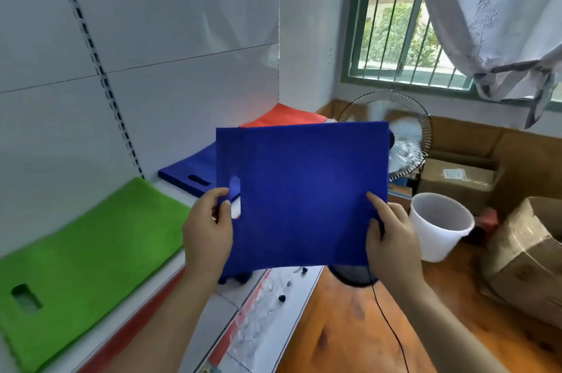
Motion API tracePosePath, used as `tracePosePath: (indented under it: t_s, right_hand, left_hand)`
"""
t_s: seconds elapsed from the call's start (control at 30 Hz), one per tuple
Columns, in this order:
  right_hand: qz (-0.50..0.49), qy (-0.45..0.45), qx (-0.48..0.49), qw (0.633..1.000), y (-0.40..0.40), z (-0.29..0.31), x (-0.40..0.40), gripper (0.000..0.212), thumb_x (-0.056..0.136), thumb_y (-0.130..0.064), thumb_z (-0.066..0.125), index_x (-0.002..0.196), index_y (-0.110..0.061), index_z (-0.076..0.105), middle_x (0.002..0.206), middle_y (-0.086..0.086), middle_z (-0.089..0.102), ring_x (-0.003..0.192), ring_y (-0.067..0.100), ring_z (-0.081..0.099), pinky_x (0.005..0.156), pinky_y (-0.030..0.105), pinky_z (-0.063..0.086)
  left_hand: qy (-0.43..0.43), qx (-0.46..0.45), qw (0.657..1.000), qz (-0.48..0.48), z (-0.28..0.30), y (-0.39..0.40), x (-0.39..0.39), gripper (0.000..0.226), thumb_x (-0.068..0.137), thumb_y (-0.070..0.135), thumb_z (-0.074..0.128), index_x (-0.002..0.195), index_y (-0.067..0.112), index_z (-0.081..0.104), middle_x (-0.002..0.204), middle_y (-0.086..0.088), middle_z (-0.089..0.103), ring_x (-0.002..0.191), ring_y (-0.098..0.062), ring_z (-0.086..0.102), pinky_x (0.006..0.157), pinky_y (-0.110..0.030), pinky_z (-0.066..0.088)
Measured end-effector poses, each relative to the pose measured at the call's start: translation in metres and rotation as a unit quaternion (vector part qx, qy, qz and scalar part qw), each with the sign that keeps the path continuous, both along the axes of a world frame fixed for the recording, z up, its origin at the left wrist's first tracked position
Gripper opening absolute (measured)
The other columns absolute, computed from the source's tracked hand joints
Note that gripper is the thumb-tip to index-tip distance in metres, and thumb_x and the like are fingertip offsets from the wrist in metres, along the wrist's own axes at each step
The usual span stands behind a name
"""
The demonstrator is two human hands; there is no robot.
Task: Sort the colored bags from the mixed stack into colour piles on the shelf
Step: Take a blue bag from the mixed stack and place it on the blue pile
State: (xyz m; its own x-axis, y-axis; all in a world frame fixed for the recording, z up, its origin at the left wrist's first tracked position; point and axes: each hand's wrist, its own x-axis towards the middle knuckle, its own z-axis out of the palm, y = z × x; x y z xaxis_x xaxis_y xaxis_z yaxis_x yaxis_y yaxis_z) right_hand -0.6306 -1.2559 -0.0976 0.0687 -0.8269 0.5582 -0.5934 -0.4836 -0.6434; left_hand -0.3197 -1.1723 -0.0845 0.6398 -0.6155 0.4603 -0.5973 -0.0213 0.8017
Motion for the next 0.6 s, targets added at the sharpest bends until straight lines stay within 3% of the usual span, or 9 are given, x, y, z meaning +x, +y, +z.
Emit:
tracePosePath:
  t_s: [0.17,0.37,0.6]
  right_hand:
    - [0.074,0.007,0.014,0.997,-0.105,-0.005,0.005,0.056,0.099,0.005,0.053,0.149,-0.018,0.057,0.122,-0.006,0.057,0.104,0.009,0.053,0.090,0.029,0.047]
    - [0.174,0.029,0.025,0.984,-0.210,0.005,0.042,0.055,0.099,0.003,0.051,0.148,-0.022,0.058,0.124,-0.008,0.056,0.107,0.008,0.050,0.091,0.024,0.040]
    - [0.280,0.049,0.040,0.958,-0.269,0.004,0.139,0.057,0.097,0.002,0.051,0.147,-0.022,0.060,0.128,-0.008,0.055,0.097,0.001,0.045,0.086,0.024,0.038]
  left_hand:
    - [0.011,0.024,0.997,0.072,-0.006,-0.066,-0.008,0.024,0.105,0.021,0.059,0.126,0.024,0.068,0.115,0.007,0.070,0.101,-0.012,0.064,0.090,-0.036,0.054]
    - [-0.013,0.040,0.985,0.169,-0.009,-0.108,-0.008,0.026,0.105,0.013,0.057,0.129,0.016,0.068,0.120,0.000,0.070,0.108,-0.018,0.064,0.090,-0.032,0.049]
    - [0.004,0.050,0.960,0.275,-0.008,-0.116,0.032,0.029,0.102,0.007,0.060,0.130,0.013,0.067,0.116,-0.004,0.071,0.104,-0.024,0.065,0.093,-0.040,0.053]
